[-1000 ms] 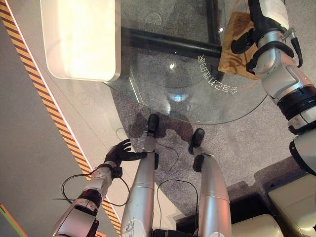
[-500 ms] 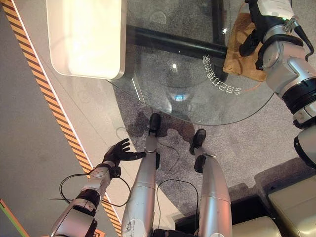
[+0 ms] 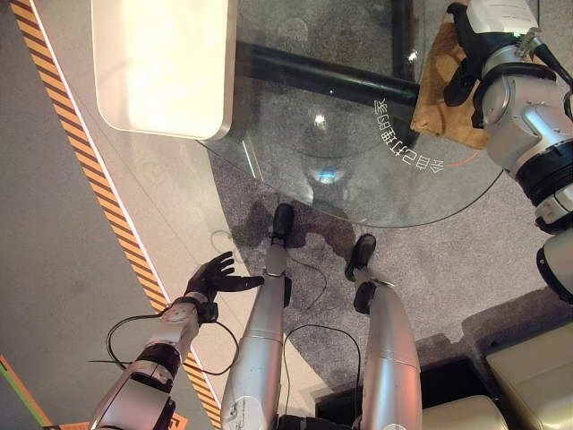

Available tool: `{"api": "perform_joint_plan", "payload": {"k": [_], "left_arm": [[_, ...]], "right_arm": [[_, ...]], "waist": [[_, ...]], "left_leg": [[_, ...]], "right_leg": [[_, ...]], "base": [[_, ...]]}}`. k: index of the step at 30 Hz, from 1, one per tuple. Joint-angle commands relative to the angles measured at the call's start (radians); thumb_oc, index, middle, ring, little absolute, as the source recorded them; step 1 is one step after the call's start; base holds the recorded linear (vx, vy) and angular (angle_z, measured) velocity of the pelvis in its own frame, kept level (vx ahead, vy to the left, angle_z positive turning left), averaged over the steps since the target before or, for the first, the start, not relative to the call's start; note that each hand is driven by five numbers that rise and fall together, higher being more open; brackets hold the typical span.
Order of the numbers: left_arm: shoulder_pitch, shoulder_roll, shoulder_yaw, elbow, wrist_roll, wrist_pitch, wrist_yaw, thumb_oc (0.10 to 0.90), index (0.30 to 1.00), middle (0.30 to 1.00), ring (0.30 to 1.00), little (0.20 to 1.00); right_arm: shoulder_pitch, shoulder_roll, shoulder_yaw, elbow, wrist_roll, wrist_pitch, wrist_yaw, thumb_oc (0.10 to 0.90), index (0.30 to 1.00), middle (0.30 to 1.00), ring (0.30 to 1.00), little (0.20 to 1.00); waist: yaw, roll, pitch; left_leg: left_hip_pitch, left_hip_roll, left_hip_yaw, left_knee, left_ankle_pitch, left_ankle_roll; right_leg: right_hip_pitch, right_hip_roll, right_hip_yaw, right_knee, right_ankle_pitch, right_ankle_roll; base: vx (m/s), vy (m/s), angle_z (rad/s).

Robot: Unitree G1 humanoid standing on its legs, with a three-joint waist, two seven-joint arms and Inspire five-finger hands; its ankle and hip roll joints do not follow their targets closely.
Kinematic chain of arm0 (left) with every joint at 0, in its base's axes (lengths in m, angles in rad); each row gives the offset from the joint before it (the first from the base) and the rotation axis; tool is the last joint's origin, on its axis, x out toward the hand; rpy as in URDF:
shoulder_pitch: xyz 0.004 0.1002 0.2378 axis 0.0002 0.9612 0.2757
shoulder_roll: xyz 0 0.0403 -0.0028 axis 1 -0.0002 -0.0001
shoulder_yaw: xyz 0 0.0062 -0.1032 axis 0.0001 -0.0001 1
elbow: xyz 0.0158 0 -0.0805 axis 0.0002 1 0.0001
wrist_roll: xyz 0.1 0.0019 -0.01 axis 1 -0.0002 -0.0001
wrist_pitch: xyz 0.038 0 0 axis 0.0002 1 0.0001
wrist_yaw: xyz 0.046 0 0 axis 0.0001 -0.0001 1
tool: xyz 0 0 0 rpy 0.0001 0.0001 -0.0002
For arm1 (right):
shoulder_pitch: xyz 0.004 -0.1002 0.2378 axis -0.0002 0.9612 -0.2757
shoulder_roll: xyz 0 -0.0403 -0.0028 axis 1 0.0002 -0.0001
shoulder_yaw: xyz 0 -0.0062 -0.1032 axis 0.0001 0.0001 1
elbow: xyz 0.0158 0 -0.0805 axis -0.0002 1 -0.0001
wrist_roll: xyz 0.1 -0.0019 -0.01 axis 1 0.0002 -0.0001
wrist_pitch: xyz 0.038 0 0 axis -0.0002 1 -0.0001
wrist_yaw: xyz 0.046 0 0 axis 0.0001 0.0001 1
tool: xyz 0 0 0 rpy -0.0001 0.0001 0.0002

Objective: Wipe the table with a cloth and put it in the basket.

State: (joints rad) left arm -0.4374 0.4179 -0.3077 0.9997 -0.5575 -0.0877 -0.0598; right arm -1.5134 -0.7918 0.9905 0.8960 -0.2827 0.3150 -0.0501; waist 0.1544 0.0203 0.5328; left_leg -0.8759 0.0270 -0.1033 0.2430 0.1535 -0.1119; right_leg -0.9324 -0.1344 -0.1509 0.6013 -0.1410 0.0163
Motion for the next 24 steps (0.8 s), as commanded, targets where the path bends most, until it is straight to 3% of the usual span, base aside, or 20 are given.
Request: {"api": "perform_joint_plan", "payload": {"k": [1, 24], "left_arm": [[0.142, 0.071, -0.034, 0.005, 0.040, 0.035, -0.004, 0.800, 0.900, 0.900, 0.900, 0.900], [0.145, 0.070, -0.043, -0.009, 0.049, 0.042, -0.002, 0.800, 0.900, 0.900, 0.900, 0.900]], "right_arm": [[-0.122, -0.113, 0.053, -0.007, -0.052, -0.018, -0.004, 0.800, 0.900, 0.900, 0.900, 0.900], [-0.136, -0.083, 0.074, 0.042, -0.113, -0.051, 0.080, 0.800, 0.900, 0.900, 0.900, 0.900]], "waist": [[-0.009, 0.029, -0.013], [0.010, 0.043, -0.013]], "left_leg": [[0.008, -0.074, 0.081, 0.112, -0.130, 0.075], [-0.016, -0.076, 0.076, 0.114, -0.121, 0.076]], "right_leg": [[0.059, 0.054, -0.056, -0.181, 0.105, 0.000], [0.031, 0.041, -0.069, -0.164, 0.108, -0.002]], "base": [[0.00, 0.000, 0.00], [0.00, 0.000, 0.00]]}}
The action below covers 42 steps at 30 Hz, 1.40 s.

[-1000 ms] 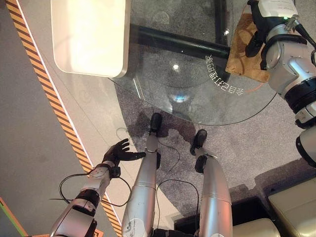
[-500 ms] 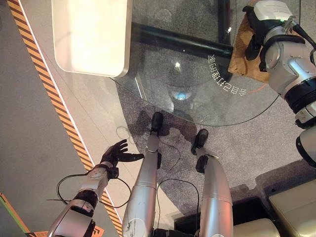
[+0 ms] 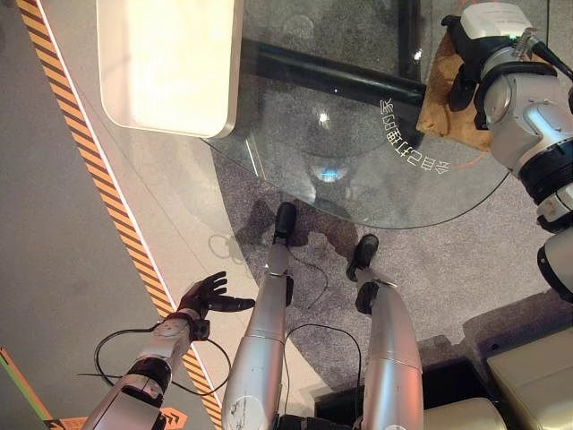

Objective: Wipe the table with a cloth and put it in the basket.

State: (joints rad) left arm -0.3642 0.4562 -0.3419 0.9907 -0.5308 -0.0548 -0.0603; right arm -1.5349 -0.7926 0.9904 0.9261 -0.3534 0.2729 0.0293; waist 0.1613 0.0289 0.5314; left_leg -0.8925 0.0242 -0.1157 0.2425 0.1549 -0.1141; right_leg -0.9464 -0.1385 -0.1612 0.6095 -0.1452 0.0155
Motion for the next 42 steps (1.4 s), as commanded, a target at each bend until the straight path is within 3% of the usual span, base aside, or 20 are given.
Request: {"api": "perform_joint_plan", "payload": {"k": [1, 5, 16, 27, 42], "left_arm": [[0.073, 0.035, -0.006, -0.001, 0.024, 0.009, -0.006, 0.800, 0.900, 0.900, 0.900, 0.900], [0.077, 0.037, -0.008, -0.007, 0.021, 0.008, -0.006, 0.800, 0.900, 0.900, 0.900, 0.900], [0.082, 0.047, -0.008, -0.009, 0.020, 0.007, -0.018, 0.800, 0.900, 0.900, 0.900, 0.900], [0.079, 0.052, -0.010, -0.015, 0.013, 0.010, -0.027, 0.800, 0.900, 0.900, 0.900, 0.900], [0.075, 0.048, -0.019, -0.015, 0.017, 0.007, -0.033, 0.800, 0.900, 0.900, 0.900, 0.900]], "right_arm": [[-0.116, -0.084, 0.077, 0.015, -0.067, -0.015, 0.011, 0.800, 0.900, 0.900, 0.900, 0.900], [-0.122, -0.089, 0.100, 0.024, -0.118, -0.006, 0.002, 0.800, 0.900, 0.900, 0.900, 0.900], [-0.121, -0.104, 0.096, 0.050, -0.077, 0.064, 0.009, 0.800, 0.900, 0.900, 0.900, 0.900], [-0.121, -0.101, 0.088, 0.074, -0.060, 0.088, 0.002, 0.800, 0.900, 0.900, 0.900, 0.900], [-0.118, -0.075, 0.074, 0.113, -0.032, 0.051, 0.024, 0.800, 0.900, 0.900, 0.900, 0.900]], "waist": [[0.005, 0.035, -0.011], [0.007, 0.037, -0.011], [0.005, 0.040, -0.011], [0.003, 0.047, -0.011], [0.012, 0.053, -0.011]], "left_leg": [[0.000, -0.074, 0.088, 0.115, -0.122, 0.079], [-0.003, -0.074, 0.087, 0.114, -0.121, 0.081], [-0.011, -0.077, 0.083, 0.112, -0.118, 0.082], [-0.021, -0.076, 0.087, 0.108, -0.114, 0.083], [-0.030, -0.077, 0.083, 0.105, -0.111, 0.081]], "right_leg": [[0.044, 0.044, -0.060, -0.172, 0.112, -0.002], [0.040, 0.043, -0.062, -0.168, 0.112, -0.002], [0.030, 0.046, -0.058, -0.169, 0.117, -0.002], [0.017, 0.045, -0.054, -0.177, 0.125, -0.001], [0.007, 0.041, -0.061, -0.179, 0.130, -0.002]], "base": [[0.00, 0.000, 0.00], [0.00, 0.000, 0.00], [0.00, 0.000, 0.00], [0.00, 0.000, 0.00], [0.00, 0.000, 0.00]]}}
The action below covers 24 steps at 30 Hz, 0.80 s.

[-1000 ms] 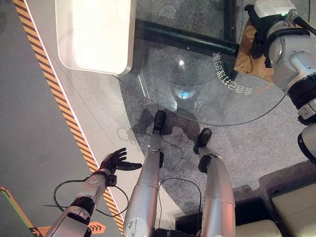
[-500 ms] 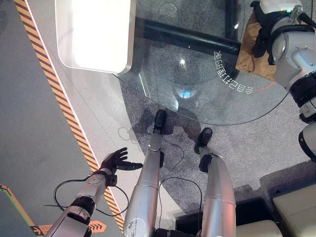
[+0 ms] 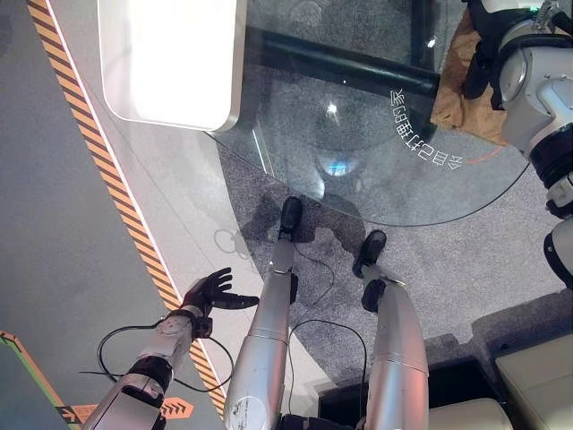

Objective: Wipe the table with a cloth and put it in the basket.

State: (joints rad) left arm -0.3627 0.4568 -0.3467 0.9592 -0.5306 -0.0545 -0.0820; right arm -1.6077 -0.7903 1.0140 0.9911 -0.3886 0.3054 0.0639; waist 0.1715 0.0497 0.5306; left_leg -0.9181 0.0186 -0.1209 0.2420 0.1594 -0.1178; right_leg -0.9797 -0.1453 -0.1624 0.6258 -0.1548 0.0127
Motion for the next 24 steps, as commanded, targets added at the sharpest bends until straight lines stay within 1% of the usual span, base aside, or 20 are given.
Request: {"api": "perform_joint_plan", "payload": {"k": [1, 7, 17, 20, 21, 22, 23, 24], "left_arm": [[0.075, 0.046, -0.015, 0.014, 0.016, 0.008, -0.009, 0.800, 0.900, 0.900, 0.900, 0.900], [0.080, 0.039, -0.018, 0.007, 0.016, 0.004, -0.001, 0.800, 0.900, 0.900, 0.900, 0.900], [0.080, 0.052, -0.016, 0.000, 0.008, 0.008, -0.010, 0.800, 0.900, 0.900, 0.900, 0.900], [0.081, 0.051, -0.016, -0.004, 0.007, 0.007, -0.009, 0.800, 0.900, 0.900, 0.900, 0.900], [0.080, 0.051, -0.017, -0.005, 0.008, 0.008, -0.008, 0.800, 0.900, 0.900, 0.900, 0.900], [0.080, 0.051, -0.017, -0.006, 0.008, 0.008, -0.008, 0.800, 0.900, 0.900, 0.900, 0.900], [0.081, 0.054, -0.016, -0.008, 0.007, 0.010, -0.011, 0.800, 0.900, 0.900, 0.900, 0.900], [0.081, 0.054, -0.013, -0.008, 0.010, 0.010, -0.011, 0.800, 0.900, 0.900, 0.900, 0.900]], "right_arm": [[-0.044, -0.075, 0.050, 0.048, 0.005, 0.019, -0.010, 0.800, 0.900, 0.900, 0.900, 0.900], [-0.046, -0.072, 0.051, 0.050, 0.010, 0.012, -0.007, 0.800, 0.900, 0.900, 0.900, 0.900], [-0.041, -0.072, 0.058, 0.053, 0.006, 0.002, 0.012, 0.800, 0.900, 0.900, 0.900, 0.900], [-0.038, -0.071, 0.059, 0.053, -0.012, 0.004, 0.040, 0.800, 0.900, 0.900, 0.900, 0.900], [-0.038, -0.072, 0.061, 0.055, -0.013, 0.007, 0.049, 0.602, 0.731, 0.731, 0.731, 0.702], [-0.038, -0.072, 0.062, 0.055, -0.013, 0.008, 0.051, 0.498, 0.641, 0.641, 0.641, 0.598], [-0.040, -0.072, 0.067, 0.055, -0.012, 0.010, 0.070, 0.100, 0.300, 0.300, 0.300, 0.200], [-0.040, -0.072, 0.068, 0.054, -0.014, 0.011, 0.079, 0.100, 0.300, 0.300, 0.300, 0.200]], "waist": [[0.002, 0.032, -0.011], [0.004, 0.032, -0.011], [0.008, 0.034, -0.011], [0.008, 0.034, -0.011], [0.009, 0.034, -0.011], [0.009, 0.034, -0.011], [0.009, 0.034, -0.011], [0.009, 0.034, -0.011]], "left_leg": [[-0.005, -0.072, 0.086, 0.106, -0.115, 0.085], [-0.008, -0.074, 0.081, 0.100, -0.112, 0.086], [-0.009, -0.077, 0.076, 0.095, -0.107, 0.087], [-0.008, -0.078, 0.076, 0.092, -0.107, 0.087], [-0.009, -0.078, 0.075, 0.092, -0.106, 0.087], [-0.009, -0.078, 0.075, 0.092, -0.106, 0.087], [-0.009, -0.079, 0.075, 0.091, -0.106, 0.088], [-0.009, -0.079, 0.074, 0.090, -0.106, 0.088]], "right_leg": [[0.040, 0.048, -0.059, -0.195, 0.139, 0.001], [0.036, 0.051, -0.058, -0.199, 0.142, 0.000], [0.035, 0.053, -0.058, -0.203, 0.143, 0.000], [0.036, 0.053, -0.058, -0.205, 0.143, 0.000], [0.036, 0.053, -0.059, -0.205, 0.144, 0.001], [0.036, 0.052, -0.059, -0.205, 0.144, 0.001], [0.036, 0.054, -0.058, -0.211, 0.145, 0.000], [0.035, 0.054, -0.059, -0.209, 0.145, 0.000]], "base": [[0.00, 0.000, 0.00], [0.00, 0.000, 0.00], [0.00, 0.000, 0.00], [0.00, 0.000, 0.00], [0.00, 0.000, 0.00], [0.00, 0.000, 0.00], [0.00, 0.000, 0.00], [0.00, 0.000, 0.00]]}}
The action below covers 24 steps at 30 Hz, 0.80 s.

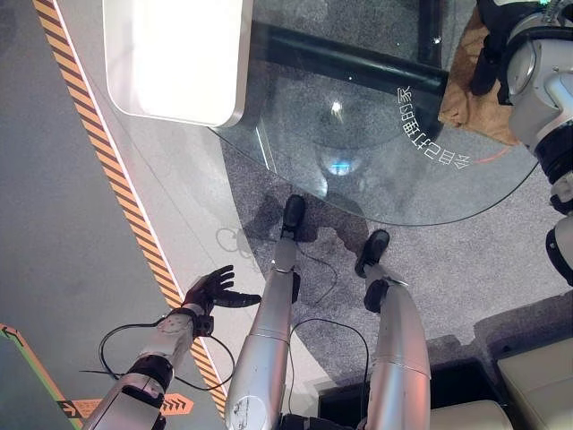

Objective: Wipe the table with a cloth and put it in the basket.

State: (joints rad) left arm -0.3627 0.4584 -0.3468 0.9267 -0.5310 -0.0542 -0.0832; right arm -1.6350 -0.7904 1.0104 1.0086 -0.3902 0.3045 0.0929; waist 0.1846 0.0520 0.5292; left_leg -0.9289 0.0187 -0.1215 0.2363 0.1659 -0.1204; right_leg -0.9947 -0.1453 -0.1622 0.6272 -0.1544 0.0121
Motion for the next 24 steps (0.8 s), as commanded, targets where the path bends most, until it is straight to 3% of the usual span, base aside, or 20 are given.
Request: {"api": "perform_joint_plan", "payload": {"k": [1, 24], "left_arm": [[0.084, 0.054, -0.010, 0.025, 0.011, 0.009, -0.010, 0.800, 0.900, 0.900, 0.900, 0.900], [0.082, 0.070, -0.002, 0.020, 0.009, 0.010, -0.020, 0.800, 0.900, 0.900, 0.900, 0.900]], "right_arm": [[-0.008, -0.074, 0.072, 0.035, -0.010, 0.014, 0.056, 0.100, 0.300, 0.300, 0.300, 0.200], [-0.021, -0.084, 0.085, 0.044, -0.038, -0.009, 0.101, 0.100, 0.300, 0.300, 0.300, 0.200]], "waist": [[-0.003, 0.030, -0.009], [-0.003, 0.021, -0.009]], "left_leg": [[0.003, -0.080, 0.074, 0.094, -0.111, 0.090], [0.019, -0.079, 0.076, 0.090, -0.110, 0.093]], "right_leg": [[0.052, 0.054, -0.060, -0.211, 0.146, 0.001], [0.070, 0.058, -0.061, -0.224, 0.151, 0.002]], "base": [[0.00, 0.000, 0.00], [0.00, 0.000, 0.00]]}}
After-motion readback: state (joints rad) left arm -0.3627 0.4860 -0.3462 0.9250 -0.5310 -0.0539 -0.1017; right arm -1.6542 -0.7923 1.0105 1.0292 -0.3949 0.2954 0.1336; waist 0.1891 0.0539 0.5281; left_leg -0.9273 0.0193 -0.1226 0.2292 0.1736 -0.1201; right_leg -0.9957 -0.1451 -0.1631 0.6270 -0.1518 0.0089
